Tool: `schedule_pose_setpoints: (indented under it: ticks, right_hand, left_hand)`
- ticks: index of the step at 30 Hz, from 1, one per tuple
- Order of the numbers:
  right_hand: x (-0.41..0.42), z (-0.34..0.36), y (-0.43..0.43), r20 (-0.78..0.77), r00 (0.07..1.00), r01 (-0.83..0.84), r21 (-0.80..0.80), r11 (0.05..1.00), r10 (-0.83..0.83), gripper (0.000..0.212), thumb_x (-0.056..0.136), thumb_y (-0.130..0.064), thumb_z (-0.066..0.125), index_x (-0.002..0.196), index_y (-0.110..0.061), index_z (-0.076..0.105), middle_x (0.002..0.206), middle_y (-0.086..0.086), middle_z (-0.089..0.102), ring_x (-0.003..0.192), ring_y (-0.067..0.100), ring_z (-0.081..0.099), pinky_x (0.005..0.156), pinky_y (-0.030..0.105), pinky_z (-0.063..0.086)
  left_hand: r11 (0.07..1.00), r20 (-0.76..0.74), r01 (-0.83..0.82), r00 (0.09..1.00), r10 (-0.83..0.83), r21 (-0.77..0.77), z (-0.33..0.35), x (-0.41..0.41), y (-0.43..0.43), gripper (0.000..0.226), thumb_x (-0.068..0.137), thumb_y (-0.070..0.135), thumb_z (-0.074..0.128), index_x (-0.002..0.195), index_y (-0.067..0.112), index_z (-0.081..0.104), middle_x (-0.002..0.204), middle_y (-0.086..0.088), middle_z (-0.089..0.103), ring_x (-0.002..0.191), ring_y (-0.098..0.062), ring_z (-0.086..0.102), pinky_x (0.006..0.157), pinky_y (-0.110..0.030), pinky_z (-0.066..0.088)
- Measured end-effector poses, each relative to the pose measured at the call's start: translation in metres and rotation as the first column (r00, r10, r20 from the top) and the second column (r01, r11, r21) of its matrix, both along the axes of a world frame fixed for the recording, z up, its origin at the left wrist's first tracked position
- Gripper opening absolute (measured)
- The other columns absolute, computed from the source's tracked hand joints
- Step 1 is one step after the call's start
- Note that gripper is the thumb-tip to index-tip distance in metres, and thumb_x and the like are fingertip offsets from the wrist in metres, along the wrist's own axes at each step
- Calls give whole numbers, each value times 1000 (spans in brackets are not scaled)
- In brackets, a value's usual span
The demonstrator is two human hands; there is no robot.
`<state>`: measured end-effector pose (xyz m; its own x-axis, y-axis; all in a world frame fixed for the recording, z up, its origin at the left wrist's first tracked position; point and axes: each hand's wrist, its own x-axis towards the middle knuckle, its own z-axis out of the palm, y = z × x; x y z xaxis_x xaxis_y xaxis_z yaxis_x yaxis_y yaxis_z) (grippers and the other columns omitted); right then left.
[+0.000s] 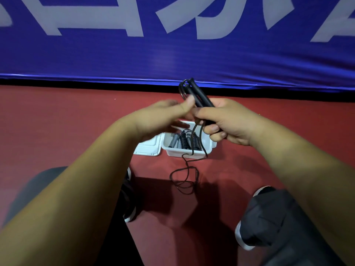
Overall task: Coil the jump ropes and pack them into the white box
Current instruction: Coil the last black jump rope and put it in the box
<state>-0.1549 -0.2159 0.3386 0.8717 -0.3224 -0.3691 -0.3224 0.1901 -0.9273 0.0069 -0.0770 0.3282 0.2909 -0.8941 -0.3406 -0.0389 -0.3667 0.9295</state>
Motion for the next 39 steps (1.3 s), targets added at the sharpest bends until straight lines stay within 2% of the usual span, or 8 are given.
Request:
schedule_pose_setpoints:
  ticks: [4,7,10,13,21,28,34,39]
  right_hand:
    - [-2,5,-10,47,995,84,-30,996,-82,9,103,-19,68,98,-18,61,80,2,54,52,9,31,45,21,17]
    - [-3,9,-17,51,988,147,-26,989,-146,11,101,-23,69,96,-17,62,83,3,56,54,9,29,48,23,15]
    - [-6,13,-20,33,987,156,3,988,-156,13,103,-26,66,96,-17,59,79,2,57,54,9,25,50,23,12]
    - [-9,17,-21,4,992,127,-24,992,-127,15,104,-28,65,98,-17,58,77,2,57,53,9,24,49,22,12]
    - [-12,18,-18,12,999,48,-2,999,-48,15,105,-28,63,99,-14,61,88,4,57,51,8,26,44,17,17]
    - [-8,20,-1,39,998,-54,-58,997,56,16,105,-25,65,91,-18,59,85,4,51,50,8,26,45,20,18]
    - [-7,24,7,37,984,-165,-146,975,172,29,91,-27,82,88,-25,54,63,-7,42,52,12,24,47,22,20]
    - [-7,26,7,27,988,-138,-286,948,152,22,92,-17,82,92,-29,63,65,-4,46,50,15,36,48,24,32]
  left_hand:
    - [924,26,382,924,-382,18,-12,-18,2,51,106,47,53,140,10,60,125,1,74,129,-14,62,118,-40,40]
    - [922,-7,386,922,-386,14,-9,-26,3,41,108,42,53,125,10,71,84,-5,62,96,-24,64,101,-42,50]
    - [915,77,400,912,-404,54,0,-28,4,31,108,37,55,118,19,78,81,-8,55,81,-20,61,88,-30,49]
    - [901,130,422,892,-432,100,4,-27,5,27,108,35,57,114,23,80,76,-2,56,78,-19,59,83,-34,47]
    - [909,294,372,861,-414,190,6,-13,5,19,106,29,62,105,26,80,65,17,62,68,-7,56,75,-24,49]
    - [947,480,230,820,-313,224,-11,-3,3,17,105,30,64,102,24,80,86,7,78,74,4,66,69,-9,44]
    - [983,546,107,819,-173,151,-10,1,-1,18,102,27,68,87,35,73,86,17,76,74,15,64,63,-3,41]
    - [996,583,35,809,-74,77,-7,4,-5,12,99,20,66,100,25,76,94,7,76,87,-9,69,76,-21,51]
